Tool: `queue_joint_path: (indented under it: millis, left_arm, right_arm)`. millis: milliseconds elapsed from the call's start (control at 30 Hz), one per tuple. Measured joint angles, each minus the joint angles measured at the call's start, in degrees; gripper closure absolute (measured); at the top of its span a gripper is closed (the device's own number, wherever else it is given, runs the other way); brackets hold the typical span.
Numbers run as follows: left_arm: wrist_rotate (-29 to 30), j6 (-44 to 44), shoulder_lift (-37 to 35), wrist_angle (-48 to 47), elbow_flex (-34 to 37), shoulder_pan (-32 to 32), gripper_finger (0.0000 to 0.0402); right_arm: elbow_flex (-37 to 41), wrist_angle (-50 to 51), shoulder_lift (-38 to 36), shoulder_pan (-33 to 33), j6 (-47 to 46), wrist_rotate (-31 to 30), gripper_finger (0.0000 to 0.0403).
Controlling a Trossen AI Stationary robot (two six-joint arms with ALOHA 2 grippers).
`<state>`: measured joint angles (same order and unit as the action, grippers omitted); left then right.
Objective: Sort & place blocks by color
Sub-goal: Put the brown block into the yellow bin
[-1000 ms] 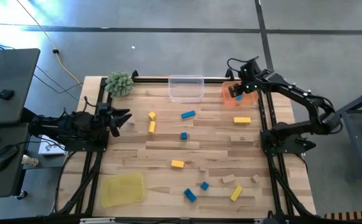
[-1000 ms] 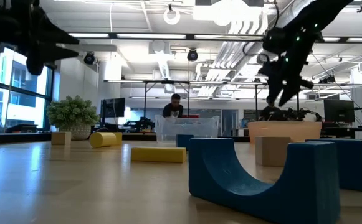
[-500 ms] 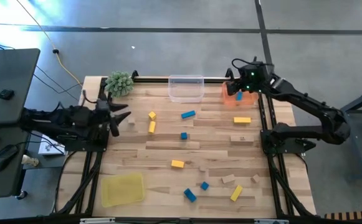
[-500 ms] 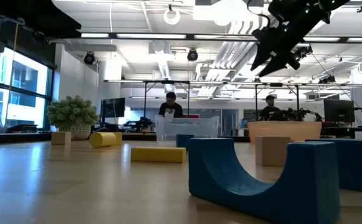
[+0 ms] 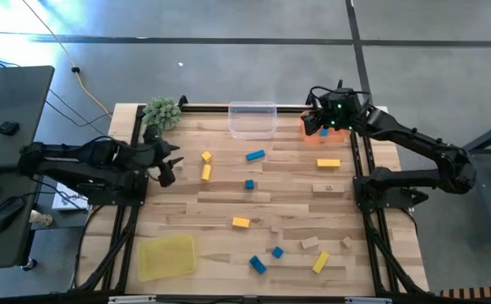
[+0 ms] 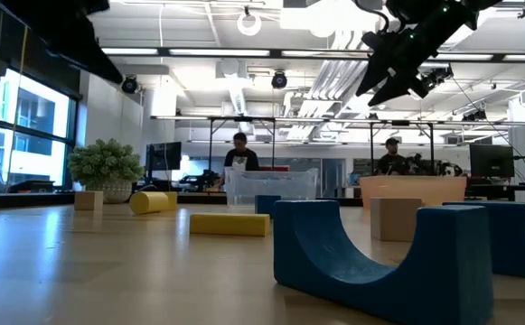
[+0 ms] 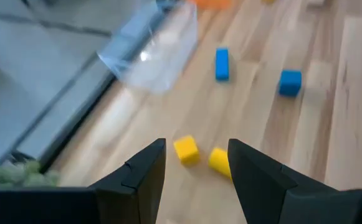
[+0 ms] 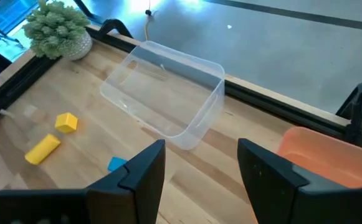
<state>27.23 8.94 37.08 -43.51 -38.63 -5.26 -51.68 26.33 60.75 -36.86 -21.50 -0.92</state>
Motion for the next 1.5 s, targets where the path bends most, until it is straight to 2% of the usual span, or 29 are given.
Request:
queue_joint_path:
  millis: [200,400,600,767,1267,1500]
  left_arm:
    - [-13.37,1.55,5.74,0.34,-0.14,-9.35,0.0240]
    - [-20.80,13.26,12.36,0.20,-0.14,-18.43,0.0240]
    - [-21.01,28.30,16.41,0.22,-0.14,-24.04,0.0240]
    - [-20.77,36.50,17.05,0.11,-0.14,-26.39,0.0240]
    - [-18.84,49.59,17.07,-7.73,-0.16,-28.97,0.0240]
    - [-19.02,55.65,21.69,-9.60,-0.16,-29.24,0.0240]
  right_arm:
    - [0.00,0.09,0.00,0.65,2.10,0.53,0.0214]
    - [0.00,0.09,0.00,0.65,2.39,1.04,0.0214]
    - [0.00,0.11,0.00,0.63,2.48,1.12,0.0214]
    - [0.00,0.11,0.00,0.63,2.81,1.19,0.0214]
    - [0.00,0.13,0.02,0.63,6.68,1.19,0.0214]
    - [0.00,0.50,0.02,0.63,8.07,1.19,0.0214]
